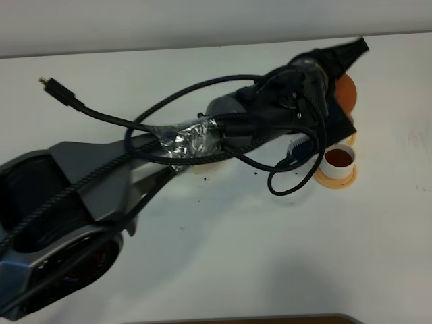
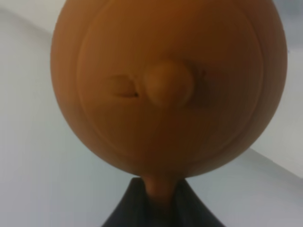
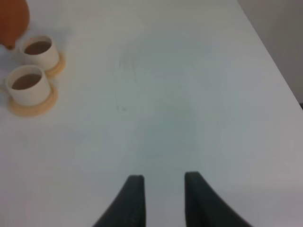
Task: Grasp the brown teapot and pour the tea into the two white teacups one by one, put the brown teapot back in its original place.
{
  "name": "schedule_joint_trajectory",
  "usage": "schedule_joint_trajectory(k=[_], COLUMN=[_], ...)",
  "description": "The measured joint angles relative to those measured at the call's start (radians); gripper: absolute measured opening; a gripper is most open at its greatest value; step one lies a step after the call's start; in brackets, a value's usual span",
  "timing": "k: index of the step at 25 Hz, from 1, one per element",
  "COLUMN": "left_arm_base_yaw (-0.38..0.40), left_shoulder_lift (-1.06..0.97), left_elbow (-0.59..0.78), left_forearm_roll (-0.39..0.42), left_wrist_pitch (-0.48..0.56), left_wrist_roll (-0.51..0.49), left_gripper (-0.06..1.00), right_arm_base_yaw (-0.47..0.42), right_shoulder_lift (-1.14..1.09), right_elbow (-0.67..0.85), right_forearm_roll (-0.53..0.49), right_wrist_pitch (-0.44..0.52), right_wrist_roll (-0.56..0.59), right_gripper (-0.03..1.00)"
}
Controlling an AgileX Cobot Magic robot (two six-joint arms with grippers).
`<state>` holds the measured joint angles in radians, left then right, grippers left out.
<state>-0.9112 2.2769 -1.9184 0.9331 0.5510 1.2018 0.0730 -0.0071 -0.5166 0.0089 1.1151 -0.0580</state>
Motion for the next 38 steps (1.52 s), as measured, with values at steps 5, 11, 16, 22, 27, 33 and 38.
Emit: schedule_joint_trajectory(k=[5, 11, 16, 22, 27, 33, 38], left_arm_base_yaw=[0.000, 0.016, 0.055, 0.084, 0.084, 0.120, 0.216], left_shoulder_lift=[-0.065, -0.077, -0.077, -0.066, -0.021, -0.051, -0.082], left_elbow=[0.000, 0.000, 0.000, 0.000, -0.001, -0.001, -0.003], left_forearm_roll=[-0.081, -0.262, -0.476, -0.687, -0.732, -0.740, -0.760], left_wrist_pitch=[0.223, 0.476, 0.573, 0.620, 0.620, 0.622, 0.622], left_wrist_roll=[-0.201, -0.422, -0.540, -0.696, -0.766, -0.877, -0.962], left_gripper=[0.14, 0.14, 0.14, 0.14, 0.14, 0.14, 0.14], right_arm_base_yaw=[0.000, 0.000, 0.000, 0.000, 0.000, 0.000, 0.000], right_shoulder_lift=[0.000, 0.000, 0.000, 0.000, 0.000, 0.000, 0.000], right_elbow=[0.000, 0.000, 0.000, 0.000, 0.000, 0.000, 0.000], right_forearm_roll=[0.000, 0.000, 0.000, 0.000, 0.000, 0.000, 0.000], right_wrist_pitch=[0.000, 0.000, 0.000, 0.000, 0.000, 0.000, 0.000], right_wrist_roll=[0.000, 0.000, 0.000, 0.000, 0.000, 0.000, 0.000], right_gripper=[0.24, 0.24, 0.24, 0.24, 0.24, 0.24, 0.24])
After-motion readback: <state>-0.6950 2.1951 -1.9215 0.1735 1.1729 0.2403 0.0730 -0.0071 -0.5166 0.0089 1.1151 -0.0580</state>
